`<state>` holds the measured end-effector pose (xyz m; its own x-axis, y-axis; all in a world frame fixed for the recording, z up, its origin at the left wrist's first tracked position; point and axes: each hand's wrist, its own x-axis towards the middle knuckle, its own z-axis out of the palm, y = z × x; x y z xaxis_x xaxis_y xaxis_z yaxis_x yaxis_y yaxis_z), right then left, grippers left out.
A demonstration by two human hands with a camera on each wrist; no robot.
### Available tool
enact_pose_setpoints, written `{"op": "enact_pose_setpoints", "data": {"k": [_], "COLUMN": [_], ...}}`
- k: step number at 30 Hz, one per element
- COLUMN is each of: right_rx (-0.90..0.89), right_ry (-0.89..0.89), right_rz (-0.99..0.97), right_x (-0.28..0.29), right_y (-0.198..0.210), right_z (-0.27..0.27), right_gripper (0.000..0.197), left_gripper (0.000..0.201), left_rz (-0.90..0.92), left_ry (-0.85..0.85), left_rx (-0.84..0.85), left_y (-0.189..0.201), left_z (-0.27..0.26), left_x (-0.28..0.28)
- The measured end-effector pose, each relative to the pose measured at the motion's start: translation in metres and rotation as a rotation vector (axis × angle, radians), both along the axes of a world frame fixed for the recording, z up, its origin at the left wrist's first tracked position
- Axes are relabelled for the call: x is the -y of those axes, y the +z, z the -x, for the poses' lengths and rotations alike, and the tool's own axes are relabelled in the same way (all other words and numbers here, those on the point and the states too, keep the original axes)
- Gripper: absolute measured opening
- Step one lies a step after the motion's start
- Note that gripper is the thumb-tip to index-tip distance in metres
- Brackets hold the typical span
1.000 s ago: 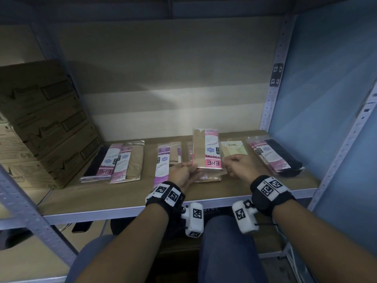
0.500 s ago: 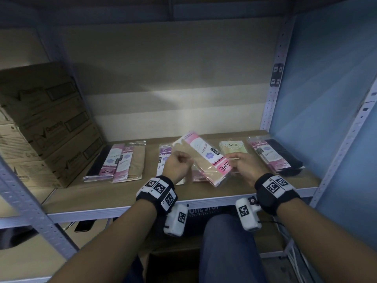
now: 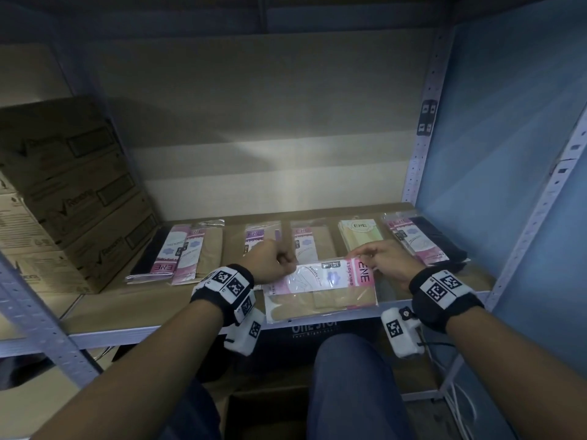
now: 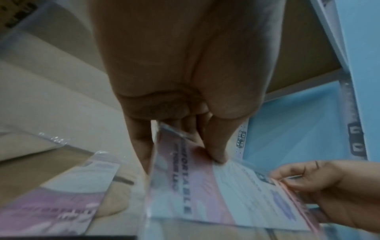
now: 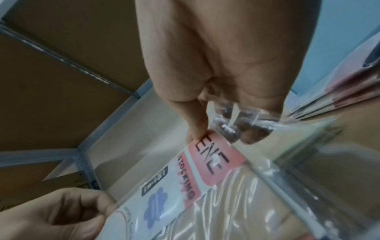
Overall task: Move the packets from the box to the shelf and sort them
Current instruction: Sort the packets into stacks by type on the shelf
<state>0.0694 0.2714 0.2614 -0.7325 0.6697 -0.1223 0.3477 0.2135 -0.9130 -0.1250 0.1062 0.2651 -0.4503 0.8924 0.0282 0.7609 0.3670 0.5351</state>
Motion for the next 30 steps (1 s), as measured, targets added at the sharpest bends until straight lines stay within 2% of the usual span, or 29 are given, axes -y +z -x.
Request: {"op": "enact_pose_setpoints", "data": {"k": [2,4,7,9,11,13,17,22,25,28,30], "right_rx": [-0.038,-0.097,-0.207,-0.179,-0.105,-0.127,-0.205,-0.21,-0.227,-0.209,-0.166], "right_ry": [-0.092,-0.249,-0.413,-0.402,-0.312,-0.181,-0.029,-0.122,-0.143,-0.206,-0.254], "right_rz": [-0.005,0.005,0.071,0.085,0.094,0.177,0.31,0.265,0.241,0.094,-0.046], "right_x": [-0.005,-0.009,-0.01,-0.007,0.0,0.011,0.03,0.035,0.035,0.032,0.029], "right_y": [-0.004,-0.005,-0.001,-0.003,-0.007,-0.009,-0.008,-0.017,-0.019,-0.019,-0.019], "right_z": [0.003,0.007,0.012,0.016,0.02,0.026,0.038,0.051,0.052,0.054,0.056], "right_gripper": [0.023,0.033,0.05,0.05,0.04,0.036,0.031,0.036,0.033,0.038,0.041], "left_gripper": [0.008,0.006,0.013,0.008,0.003,0.003,0.011,0.017,0.033,0.049,0.052], "left_rz": [-0.022,-0.072,-0.228,-0.322,-0.389,-0.455,-0.524,-0.52,-0.496,-0.408,-0.36], "left_ry": [0.042,0.121,0.297,0.384,0.413,0.428,0.443,0.451,0.408,0.346,0.319], "left_rx": [0.053,0.141,0.407,0.643,0.84,0.959,1.024,0.977,0.933,0.715,0.569], "left_y": [-0.003,-0.006,-0.01,-0.01,-0.008,-0.009,-0.019,-0.032,-0.033,-0.031,-0.03], "left_z": [0.001,0.006,0.011,0.011,0.007,0.004,-0.004,-0.006,-0.004,-0.002,-0.004], "left_x": [0.002,0.002,0.002,0.003,0.003,0.0,-0.007,-0.009,-0.01,-0.012,-0.016]}}
